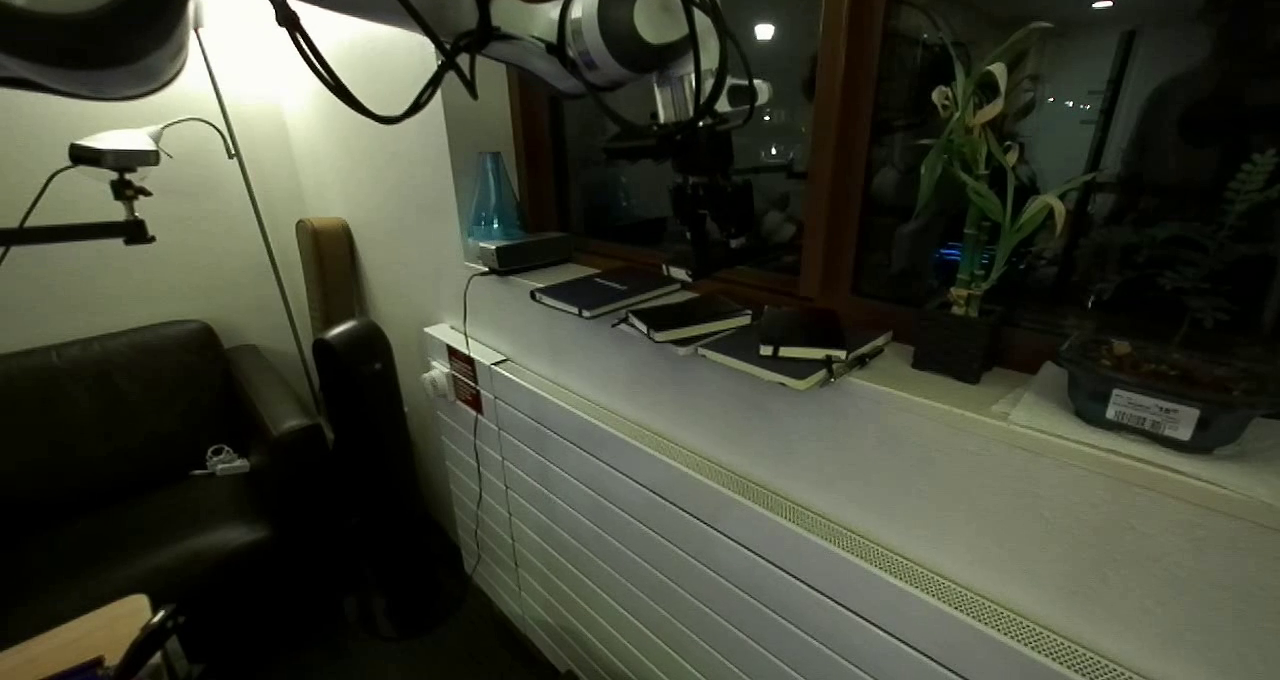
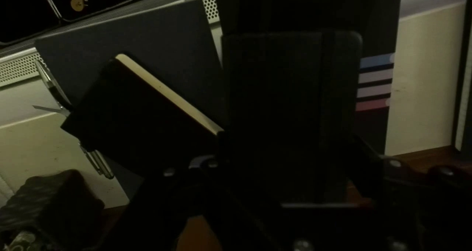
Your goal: Move the top book on the left to the book on the right.
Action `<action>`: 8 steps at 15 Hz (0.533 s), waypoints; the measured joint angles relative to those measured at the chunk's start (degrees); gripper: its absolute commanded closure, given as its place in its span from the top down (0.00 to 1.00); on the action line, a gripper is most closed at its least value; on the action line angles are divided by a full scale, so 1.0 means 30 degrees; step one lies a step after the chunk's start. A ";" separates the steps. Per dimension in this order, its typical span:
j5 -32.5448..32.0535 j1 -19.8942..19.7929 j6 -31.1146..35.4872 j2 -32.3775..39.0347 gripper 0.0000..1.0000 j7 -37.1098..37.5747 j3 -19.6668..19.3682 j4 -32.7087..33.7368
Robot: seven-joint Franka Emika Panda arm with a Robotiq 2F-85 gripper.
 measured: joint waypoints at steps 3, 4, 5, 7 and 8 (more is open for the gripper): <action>0.0000 0.0000 -0.0154 0.0295 1.00 0.0010 0.0000 0.0522; 0.0000 0.0002 -0.0179 0.0345 1.00 0.0010 0.0001 0.0646; 0.0000 0.0008 -0.0186 0.0379 1.00 0.0010 0.0004 0.0752; 0.0000 0.0051 -0.0187 0.0384 1.00 0.0011 0.0012 0.0866; 0.0000 0.0092 -0.0186 0.0380 1.00 0.0011 0.0023 0.0945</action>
